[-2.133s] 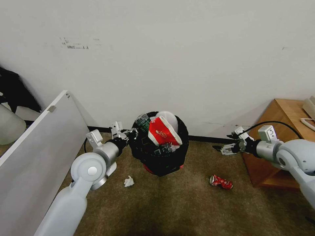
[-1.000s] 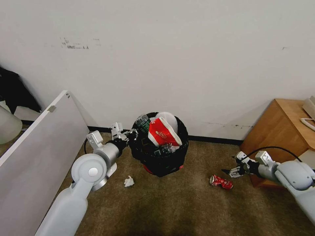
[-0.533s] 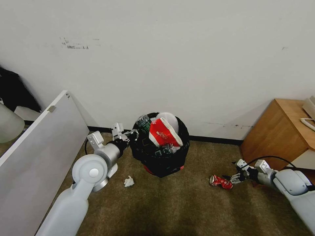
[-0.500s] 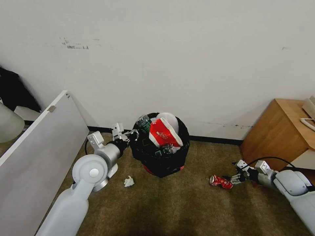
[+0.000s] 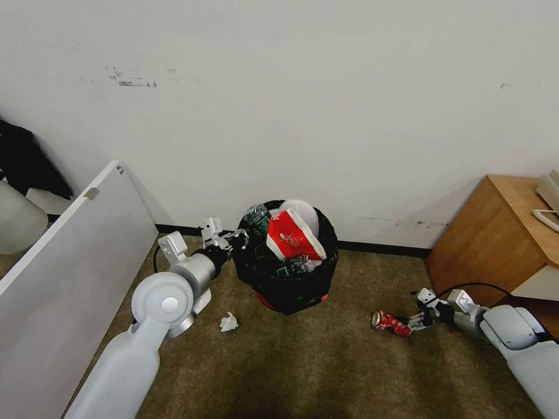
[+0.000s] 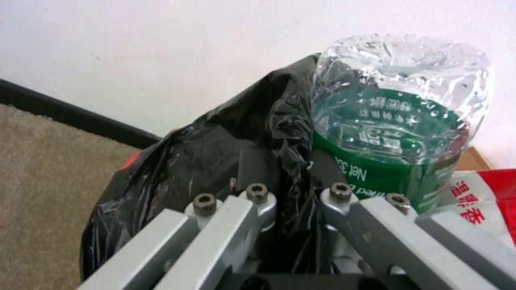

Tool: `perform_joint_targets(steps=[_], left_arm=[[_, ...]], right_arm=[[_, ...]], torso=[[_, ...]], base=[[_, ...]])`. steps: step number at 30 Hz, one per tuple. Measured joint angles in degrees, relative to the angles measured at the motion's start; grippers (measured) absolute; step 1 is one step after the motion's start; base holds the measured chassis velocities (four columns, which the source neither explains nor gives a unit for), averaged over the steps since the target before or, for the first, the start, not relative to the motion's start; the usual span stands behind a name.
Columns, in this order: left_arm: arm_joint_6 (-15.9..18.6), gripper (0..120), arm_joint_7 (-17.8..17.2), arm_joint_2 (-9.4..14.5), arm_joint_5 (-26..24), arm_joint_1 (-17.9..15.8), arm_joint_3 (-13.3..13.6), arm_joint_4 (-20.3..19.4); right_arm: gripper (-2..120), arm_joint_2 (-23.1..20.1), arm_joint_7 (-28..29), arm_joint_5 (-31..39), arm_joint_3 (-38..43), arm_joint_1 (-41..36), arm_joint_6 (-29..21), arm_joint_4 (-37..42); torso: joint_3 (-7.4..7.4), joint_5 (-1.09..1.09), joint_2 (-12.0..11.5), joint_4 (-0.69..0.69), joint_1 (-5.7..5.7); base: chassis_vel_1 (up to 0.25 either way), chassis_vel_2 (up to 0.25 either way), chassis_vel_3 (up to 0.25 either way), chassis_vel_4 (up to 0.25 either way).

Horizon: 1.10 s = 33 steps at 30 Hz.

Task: Pick up the trash bin, then pick up the garbage from the floor and place it into the trash bin.

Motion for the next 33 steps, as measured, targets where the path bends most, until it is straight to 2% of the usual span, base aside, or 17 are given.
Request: perform_joint_targets(steps=[11, 33], left_arm=[[0.00, 3, 0.15, -0.50, 0.04, -0.95, 0.82, 0.92], [0.04, 3, 0.31, -0.76, 0.28, -1.22, 1.35, 1.60]], right_arm=[[100, 1.41, -0.72, -3.90, -0.22, 1.04, 1.76, -2.93], [100, 4.34, -0.63, -5.21, -5.27, 6.21, 2.97, -9.56]], torso=[[0.00, 0.00, 0.00, 0.00, 0.00], [0.00, 0.00, 0.00, 0.00, 0.00]], base=[[0.000, 0.000, 0.000, 0.000], [0.000, 0.000, 0.000, 0.000]])
